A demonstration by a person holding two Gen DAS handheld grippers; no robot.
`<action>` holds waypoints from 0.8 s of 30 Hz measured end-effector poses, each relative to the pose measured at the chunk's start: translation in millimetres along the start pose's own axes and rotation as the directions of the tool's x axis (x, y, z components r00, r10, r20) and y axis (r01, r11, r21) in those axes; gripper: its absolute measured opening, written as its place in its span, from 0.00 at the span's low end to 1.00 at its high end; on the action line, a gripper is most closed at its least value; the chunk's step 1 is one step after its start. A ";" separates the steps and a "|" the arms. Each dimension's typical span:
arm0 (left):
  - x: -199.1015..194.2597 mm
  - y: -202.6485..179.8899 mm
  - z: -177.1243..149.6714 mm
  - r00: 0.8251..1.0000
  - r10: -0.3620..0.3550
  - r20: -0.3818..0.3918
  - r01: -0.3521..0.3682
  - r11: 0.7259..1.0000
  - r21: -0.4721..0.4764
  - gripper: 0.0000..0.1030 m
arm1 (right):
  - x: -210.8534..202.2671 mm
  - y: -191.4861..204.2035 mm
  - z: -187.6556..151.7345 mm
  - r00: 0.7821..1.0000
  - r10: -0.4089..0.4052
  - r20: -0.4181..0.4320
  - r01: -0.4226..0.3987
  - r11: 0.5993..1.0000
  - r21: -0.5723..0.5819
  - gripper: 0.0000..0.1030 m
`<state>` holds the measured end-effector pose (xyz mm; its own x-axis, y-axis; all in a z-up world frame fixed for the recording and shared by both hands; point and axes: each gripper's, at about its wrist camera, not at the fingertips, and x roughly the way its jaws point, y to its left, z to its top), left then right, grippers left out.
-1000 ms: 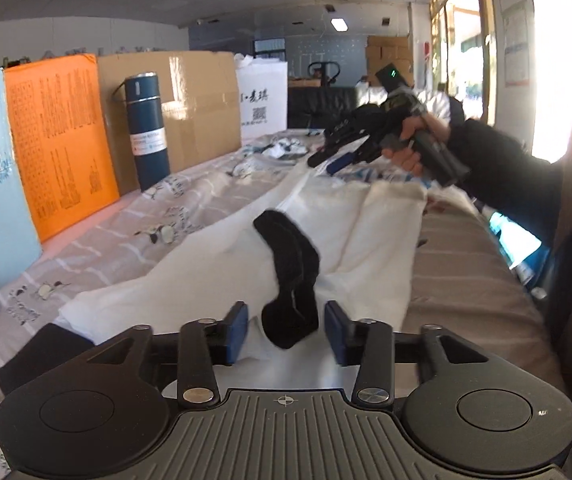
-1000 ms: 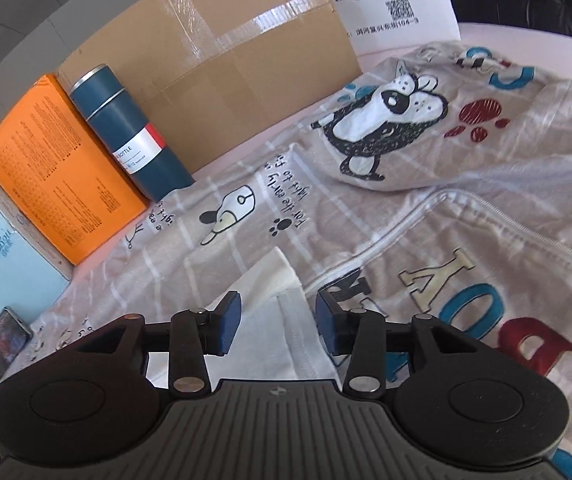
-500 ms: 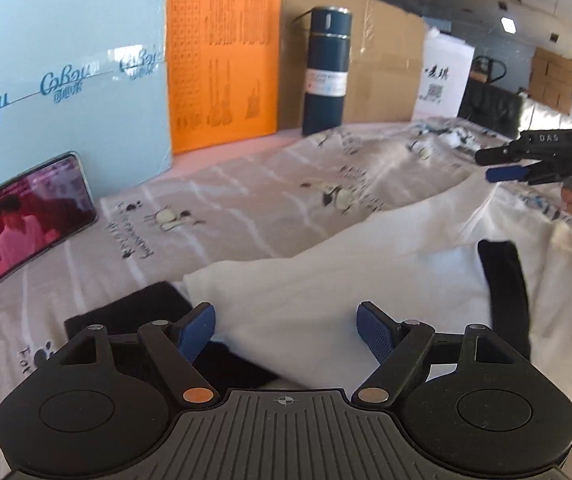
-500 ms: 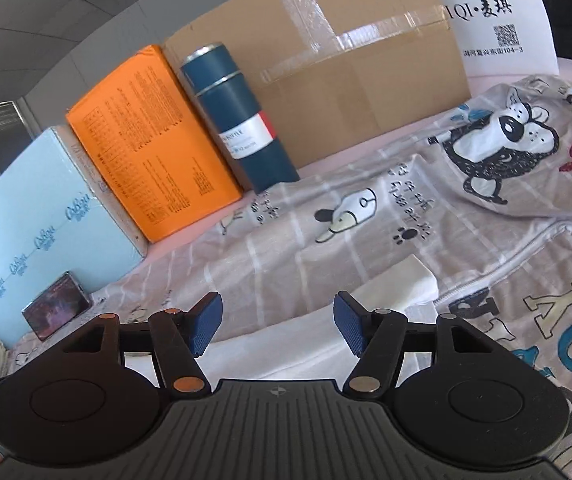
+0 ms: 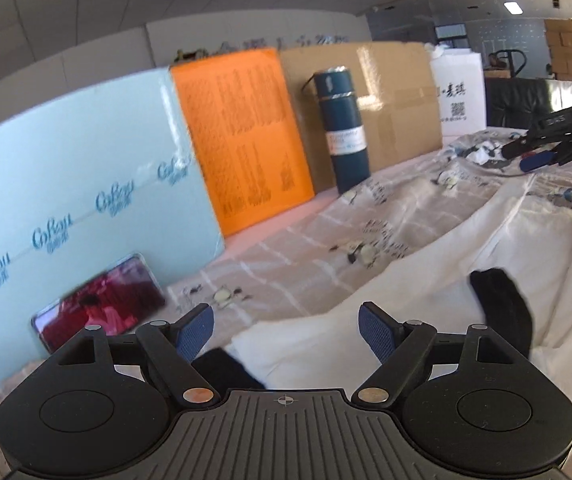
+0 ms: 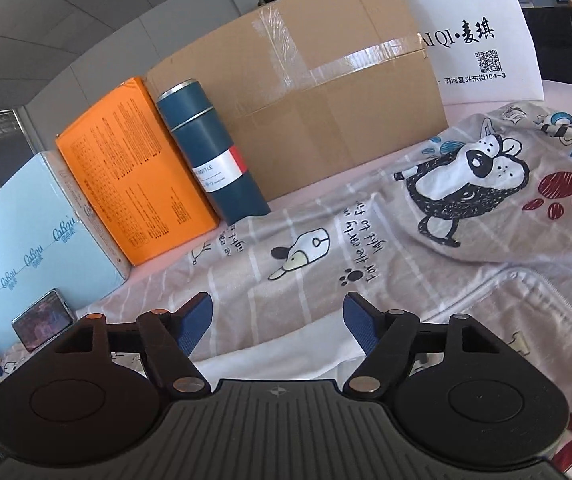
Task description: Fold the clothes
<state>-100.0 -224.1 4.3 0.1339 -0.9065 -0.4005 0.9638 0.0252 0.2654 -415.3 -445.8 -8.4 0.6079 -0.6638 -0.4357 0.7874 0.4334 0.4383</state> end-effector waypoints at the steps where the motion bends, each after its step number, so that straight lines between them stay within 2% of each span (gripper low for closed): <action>1: -4.8 -10.1 4.7 0.999 -0.022 0.025 0.022 1.000 0.015 0.80 | 2.1 -6.7 4.0 1.000 0.006 -0.012 -0.006 1.000 0.008 0.68; 4: -13.7 -47.0 15.5 0.991 -0.105 0.080 0.100 0.993 0.068 0.81 | 14.0 -23.6 10.1 0.997 0.022 -0.068 -0.020 0.999 0.031 0.68; 6: -15.2 -75.7 20.6 0.979 -0.189 0.082 0.179 0.977 0.118 0.81 | 23.0 -31.7 9.8 0.992 0.048 -0.116 -0.042 0.998 0.052 0.68; 10: -13.6 -136.2 25.1 0.936 -0.347 0.053 0.326 0.915 0.237 0.81 | 38.1 -42.0 6.5 0.975 0.105 -0.198 -0.093 0.993 0.071 0.64; 13: -8.0 -175.1 22.0 0.913 -0.409 0.000 0.388 0.868 0.311 0.81 | 42.6 -48.3 7.2 0.969 0.137 -0.206 -0.123 0.989 0.080 0.62; 14: -3.7 -187.1 20.7 0.910 -0.414 -0.017 0.394 0.853 0.342 0.81 | 43.9 -50.9 7.6 0.966 0.154 -0.206 -0.137 0.986 0.093 0.62; 16: 6.6 -206.1 19.0 0.921 -0.389 -0.031 0.367 0.835 0.410 0.81 | 45.5 -54.0 7.1 0.960 0.187 -0.209 -0.169 0.980 0.103 0.58; 19: 21.2 -225.6 19.4 0.936 -0.350 -0.027 0.323 0.827 0.460 0.81 | 44.0 -57.0 4.1 0.952 0.226 -0.206 -0.208 0.973 0.103 0.55; 24: 46.0 -252.0 37.2 0.935 -0.354 -0.004 0.312 0.820 0.481 0.81 | 42.5 -61.6 1.6 0.948 0.245 -0.201 -0.226 0.967 0.117 0.43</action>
<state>-345.3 -287.9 -48.4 -0.2151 -0.8551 -0.4718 0.7209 -0.4649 0.5139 -438.1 -501.6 -52.7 0.7902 -0.4007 -0.4636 0.6126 0.4978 0.6140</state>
